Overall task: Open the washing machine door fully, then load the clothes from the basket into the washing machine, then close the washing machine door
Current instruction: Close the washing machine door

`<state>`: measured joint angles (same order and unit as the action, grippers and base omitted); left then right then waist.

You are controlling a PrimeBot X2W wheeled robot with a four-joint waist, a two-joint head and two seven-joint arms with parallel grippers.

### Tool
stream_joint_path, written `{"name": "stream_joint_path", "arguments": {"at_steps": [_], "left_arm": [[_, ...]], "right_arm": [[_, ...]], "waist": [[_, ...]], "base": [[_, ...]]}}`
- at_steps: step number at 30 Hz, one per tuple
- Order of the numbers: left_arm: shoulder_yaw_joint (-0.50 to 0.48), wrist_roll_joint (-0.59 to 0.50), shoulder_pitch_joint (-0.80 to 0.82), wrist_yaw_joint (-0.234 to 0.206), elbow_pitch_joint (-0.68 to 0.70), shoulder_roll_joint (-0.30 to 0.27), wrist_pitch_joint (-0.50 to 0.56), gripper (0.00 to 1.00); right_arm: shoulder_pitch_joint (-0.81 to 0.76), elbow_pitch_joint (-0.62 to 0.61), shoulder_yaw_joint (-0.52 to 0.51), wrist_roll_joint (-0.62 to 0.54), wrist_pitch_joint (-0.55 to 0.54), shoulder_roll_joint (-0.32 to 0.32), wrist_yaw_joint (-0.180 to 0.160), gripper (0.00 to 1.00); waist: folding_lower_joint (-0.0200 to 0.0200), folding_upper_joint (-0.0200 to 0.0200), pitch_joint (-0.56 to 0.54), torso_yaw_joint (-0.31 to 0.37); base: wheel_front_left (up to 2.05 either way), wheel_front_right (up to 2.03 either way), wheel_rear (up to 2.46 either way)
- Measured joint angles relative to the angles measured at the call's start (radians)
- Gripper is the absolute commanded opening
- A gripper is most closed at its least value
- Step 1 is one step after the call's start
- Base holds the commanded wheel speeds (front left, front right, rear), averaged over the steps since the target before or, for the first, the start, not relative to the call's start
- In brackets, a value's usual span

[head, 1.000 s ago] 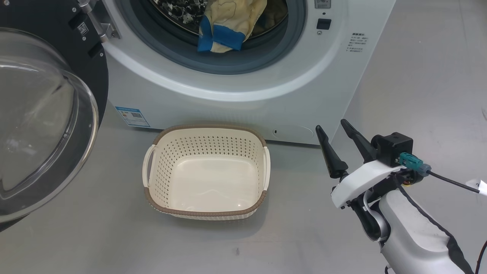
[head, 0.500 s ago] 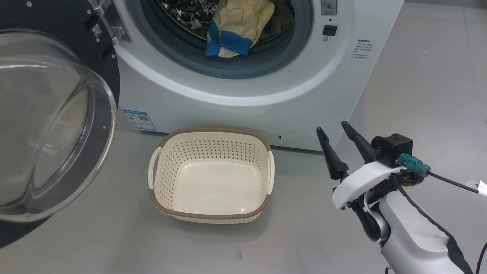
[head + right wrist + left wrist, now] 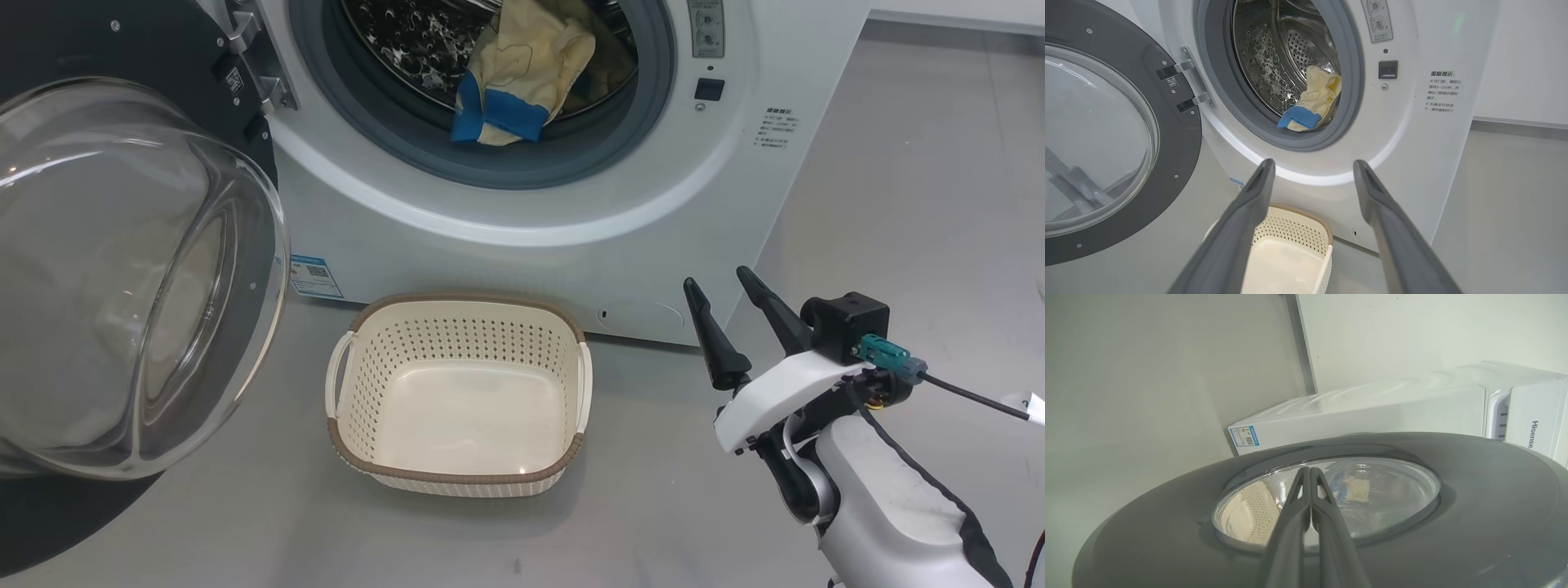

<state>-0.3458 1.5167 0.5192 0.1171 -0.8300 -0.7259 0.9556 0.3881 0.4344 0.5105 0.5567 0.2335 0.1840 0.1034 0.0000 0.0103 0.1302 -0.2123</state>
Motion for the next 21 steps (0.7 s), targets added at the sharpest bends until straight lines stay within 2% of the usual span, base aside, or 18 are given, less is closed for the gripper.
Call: {"name": "stream_joint_path", "arguments": {"at_steps": [9,21], "left_arm": [[0.029,0.040,-0.051,0.000,0.124,0.002,0.152,0.00],[0.066,0.137,-0.098,0.000,0.337,0.063,0.338,0.00]], "right_arm": [[-0.020,0.009,-0.004,0.010,0.001,-0.002,0.001,1.00],[-0.037,0.010,-0.008,0.017,0.009,-0.005,0.002,1.00]], "waist": [[0.0000,0.0000,-0.027,-0.006],[0.0000,0.0000,-0.049,-0.008]], "base": [[0.00,0.00,0.00],[0.00,0.00,0.00]]}}
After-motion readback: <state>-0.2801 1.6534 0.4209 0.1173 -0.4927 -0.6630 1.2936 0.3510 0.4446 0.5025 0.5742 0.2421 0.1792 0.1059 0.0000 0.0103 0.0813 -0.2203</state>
